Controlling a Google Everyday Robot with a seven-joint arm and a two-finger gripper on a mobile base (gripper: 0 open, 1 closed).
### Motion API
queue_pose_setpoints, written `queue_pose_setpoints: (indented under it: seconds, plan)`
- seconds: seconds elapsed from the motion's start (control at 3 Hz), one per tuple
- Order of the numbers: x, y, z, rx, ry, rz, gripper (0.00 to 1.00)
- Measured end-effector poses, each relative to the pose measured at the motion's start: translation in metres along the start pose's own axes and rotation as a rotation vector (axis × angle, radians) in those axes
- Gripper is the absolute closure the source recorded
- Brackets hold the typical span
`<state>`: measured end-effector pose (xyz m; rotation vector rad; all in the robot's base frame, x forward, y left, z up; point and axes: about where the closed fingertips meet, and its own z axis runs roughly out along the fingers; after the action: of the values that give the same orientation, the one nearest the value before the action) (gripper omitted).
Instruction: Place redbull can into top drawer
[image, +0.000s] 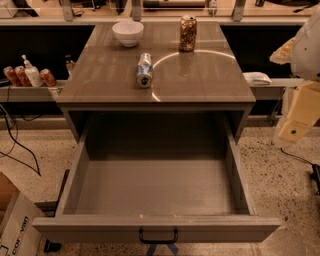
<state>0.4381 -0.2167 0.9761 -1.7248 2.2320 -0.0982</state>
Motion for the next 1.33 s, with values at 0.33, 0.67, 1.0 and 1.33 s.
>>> queue_pose_setpoints:
  seconds: [0.33,0.67,1.0,1.33]
  plan:
    - [0.0,0.0,0.0,0.0,0.0,0.0,0.0]
    - [-0.019,-0.008,0.008,0.015,-0.08,0.002,0.0]
    - [-0.05,-0.02,0.023,0.044,-0.191,0.001,0.0]
    - [-0.074,-0.033,0.039,0.063,-0.283,0.006,0.0]
